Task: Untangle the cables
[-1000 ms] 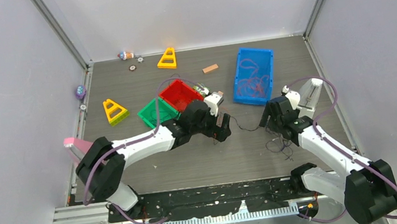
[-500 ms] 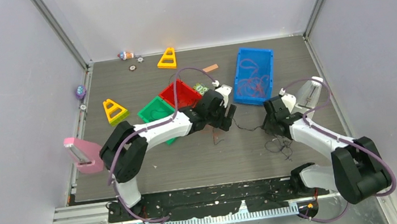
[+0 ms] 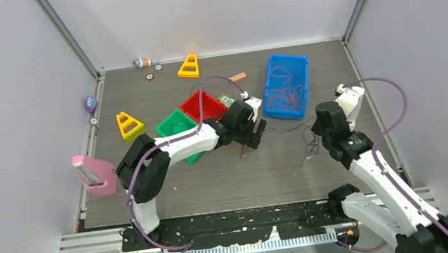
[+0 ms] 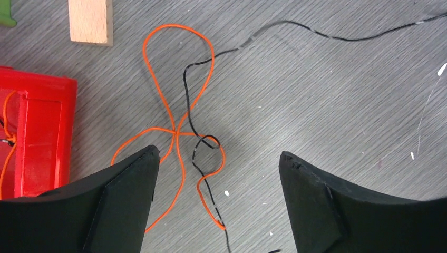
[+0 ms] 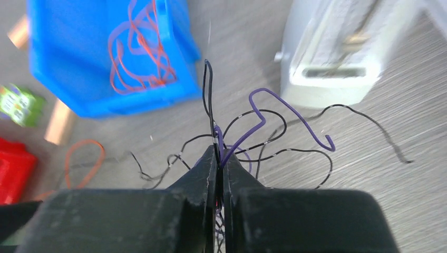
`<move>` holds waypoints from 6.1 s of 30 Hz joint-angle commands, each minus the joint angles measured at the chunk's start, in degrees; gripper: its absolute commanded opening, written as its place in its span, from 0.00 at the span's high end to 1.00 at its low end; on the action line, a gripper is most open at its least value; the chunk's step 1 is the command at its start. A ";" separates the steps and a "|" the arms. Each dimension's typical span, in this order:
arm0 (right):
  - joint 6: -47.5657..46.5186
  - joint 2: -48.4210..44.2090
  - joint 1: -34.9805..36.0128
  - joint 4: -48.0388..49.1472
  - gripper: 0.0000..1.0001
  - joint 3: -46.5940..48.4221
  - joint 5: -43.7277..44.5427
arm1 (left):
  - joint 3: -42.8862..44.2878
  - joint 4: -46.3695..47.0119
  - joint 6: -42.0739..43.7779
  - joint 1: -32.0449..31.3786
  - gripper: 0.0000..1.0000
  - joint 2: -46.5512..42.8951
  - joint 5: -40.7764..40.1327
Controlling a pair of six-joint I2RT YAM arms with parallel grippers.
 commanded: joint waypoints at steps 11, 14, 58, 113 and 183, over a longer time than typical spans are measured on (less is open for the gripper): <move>3.63 -9.87 -0.33 -23.27 0.94 17.18 35.11 | -4.56 -6.54 5.20 0.71 0.05 -8.94 -6.50; 3.04 -11.71 -0.32 -23.52 0.92 17.31 38.89 | -4.66 -7.31 6.40 1.00 0.06 -8.36 -5.07; -2.99 -11.61 -0.34 -15.27 0.90 10.38 16.39 | 12.71 -18.45 57.93 -1.14 0.47 10.58 -2.51; -17.92 2.15 2.00 5.02 0.50 1.31 -45.86 | -3.47 -10.01 3.77 11.63 1.00 -49.21 8.82; -20.48 2.82 25.76 54.43 0.94 -1.82 -37.54 | -11.77 -0.43 -3.34 16.07 0.01 -48.81 21.67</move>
